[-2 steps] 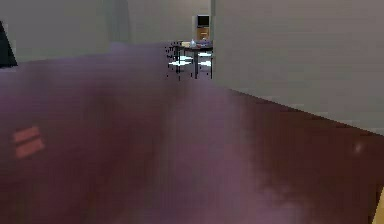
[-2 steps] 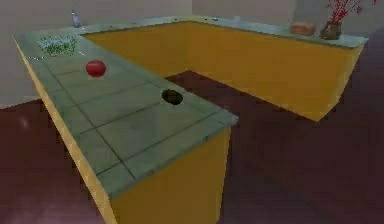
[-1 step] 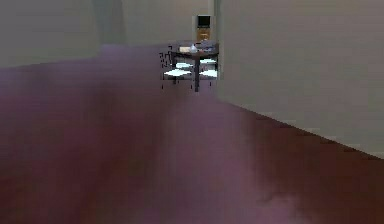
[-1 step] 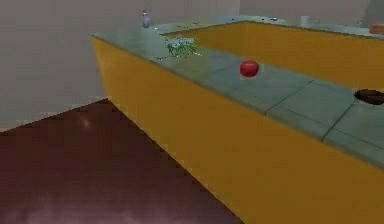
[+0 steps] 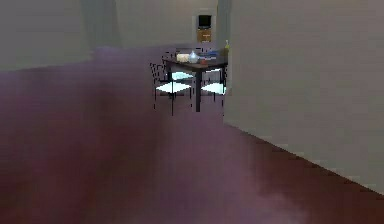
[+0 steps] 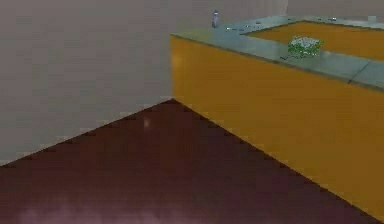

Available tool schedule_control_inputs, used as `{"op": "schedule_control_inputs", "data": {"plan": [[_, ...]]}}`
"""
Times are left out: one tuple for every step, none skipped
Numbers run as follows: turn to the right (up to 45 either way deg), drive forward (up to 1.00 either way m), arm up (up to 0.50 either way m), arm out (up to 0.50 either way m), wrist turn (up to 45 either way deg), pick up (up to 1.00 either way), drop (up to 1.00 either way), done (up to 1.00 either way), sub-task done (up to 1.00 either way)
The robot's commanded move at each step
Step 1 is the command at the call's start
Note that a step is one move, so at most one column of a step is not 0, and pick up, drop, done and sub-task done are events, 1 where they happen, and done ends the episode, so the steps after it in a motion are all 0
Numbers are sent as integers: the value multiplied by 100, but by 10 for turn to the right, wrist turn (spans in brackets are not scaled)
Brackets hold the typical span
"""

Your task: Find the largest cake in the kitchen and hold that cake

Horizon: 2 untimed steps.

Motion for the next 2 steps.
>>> {"op": "schedule_control_inputs", "data": {"plan": [[0,100,0,0,0,0,0,0,0],[30,0,0,0,0,0,0,0,0]]}}
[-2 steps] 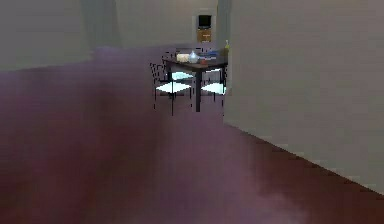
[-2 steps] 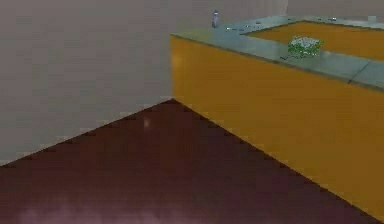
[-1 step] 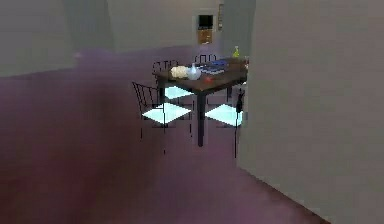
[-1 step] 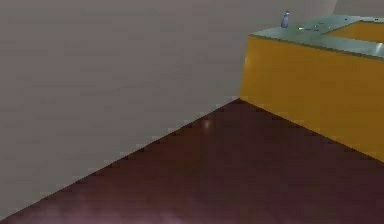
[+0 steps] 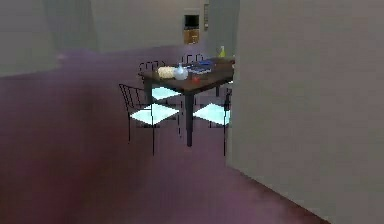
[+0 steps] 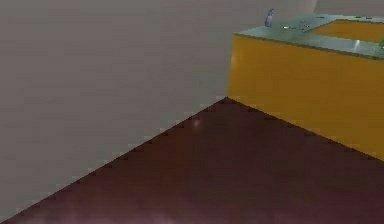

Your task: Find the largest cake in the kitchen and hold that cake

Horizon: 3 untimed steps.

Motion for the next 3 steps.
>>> {"op": "schedule_control_inputs", "data": {"plan": [[0,100,0,0,0,0,0,0,0],[0,50,0,0,0,0,0,0,0],[-450,0,0,0,0,0,0,0,0]]}}
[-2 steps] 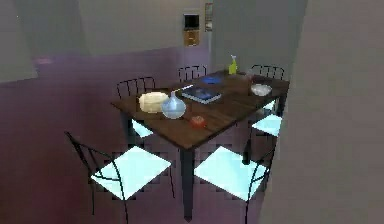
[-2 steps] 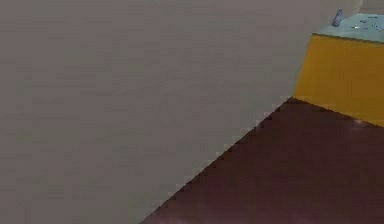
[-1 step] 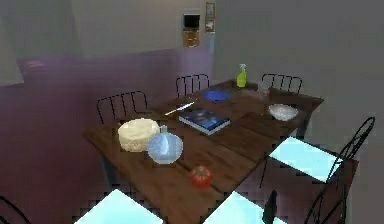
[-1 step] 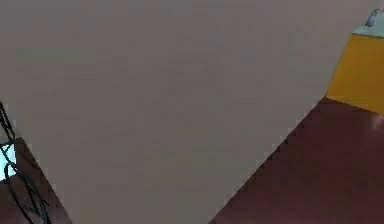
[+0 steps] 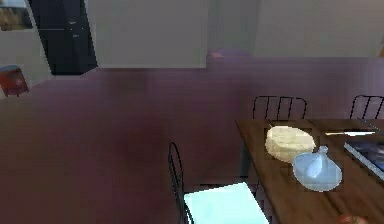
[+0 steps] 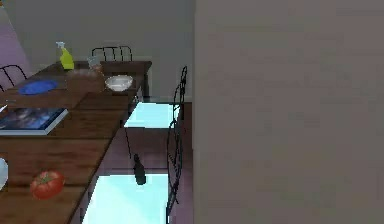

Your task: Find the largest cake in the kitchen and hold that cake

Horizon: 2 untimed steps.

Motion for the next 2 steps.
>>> {"op": "schedule_control_inputs", "data": {"plan": [[-450,0,0,0,0,0,0,0,0],[-120,0,0,0,0,0,0,0,0]]}}
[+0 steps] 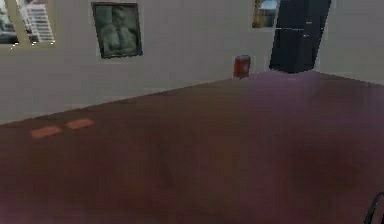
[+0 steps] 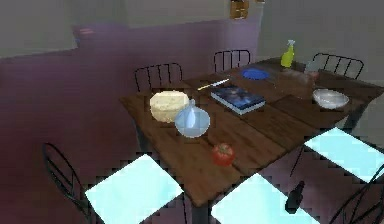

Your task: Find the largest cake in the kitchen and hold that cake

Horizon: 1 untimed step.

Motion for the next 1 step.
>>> {"op": "schedule_control_inputs", "data": {"plan": [[450,0,0,0,0,0,0,0,0]]}}
